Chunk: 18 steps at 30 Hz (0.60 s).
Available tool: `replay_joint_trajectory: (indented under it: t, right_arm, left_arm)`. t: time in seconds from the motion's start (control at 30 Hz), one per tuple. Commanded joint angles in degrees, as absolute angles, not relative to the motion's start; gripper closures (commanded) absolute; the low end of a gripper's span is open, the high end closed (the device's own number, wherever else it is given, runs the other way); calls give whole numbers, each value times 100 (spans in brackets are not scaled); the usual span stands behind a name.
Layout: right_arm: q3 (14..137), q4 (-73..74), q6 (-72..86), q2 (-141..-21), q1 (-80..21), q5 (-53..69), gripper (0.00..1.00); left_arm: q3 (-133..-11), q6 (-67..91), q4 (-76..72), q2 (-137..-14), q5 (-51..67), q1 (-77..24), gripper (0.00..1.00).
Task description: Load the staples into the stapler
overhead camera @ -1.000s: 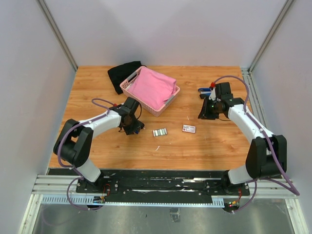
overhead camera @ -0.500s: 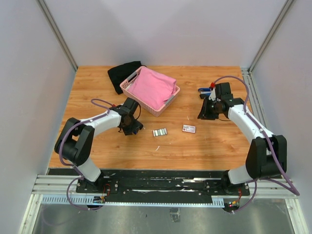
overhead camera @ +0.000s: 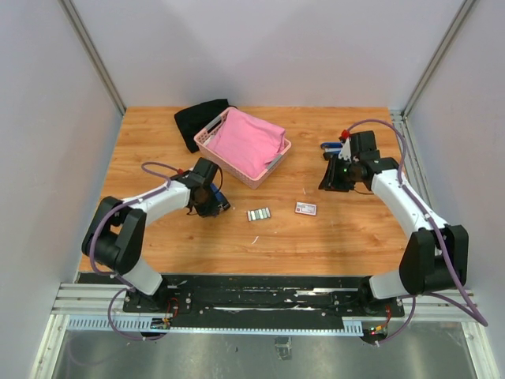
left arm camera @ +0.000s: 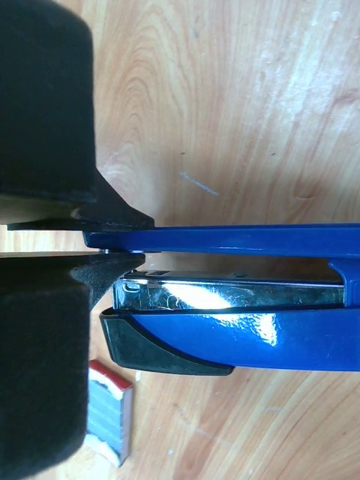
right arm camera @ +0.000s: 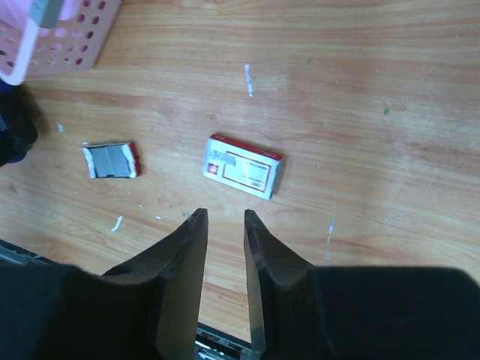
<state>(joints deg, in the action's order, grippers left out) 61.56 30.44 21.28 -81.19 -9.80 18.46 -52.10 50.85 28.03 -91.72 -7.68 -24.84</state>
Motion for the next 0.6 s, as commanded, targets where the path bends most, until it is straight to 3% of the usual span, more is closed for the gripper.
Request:
replay_joint_trajectory:
  t: [0.0, 0.2, 0.57]
  right_arm:
    - [6805, 3407, 2177, -7984, -1253, 2019, 71]
    - [7723, 3627, 2411, -8240, -1964, 2252, 62]
    - [8979, 3690, 2677, -8961, -3119, 2562, 47]
  left_arm:
    - [-5014, 5116, 2336, -8313, -271, -2443, 100]
    - [-4724, 5077, 1716, -7226, 198, -2443, 100]
    - [-5058, 5518, 671, -6806, 958, -2591, 100]
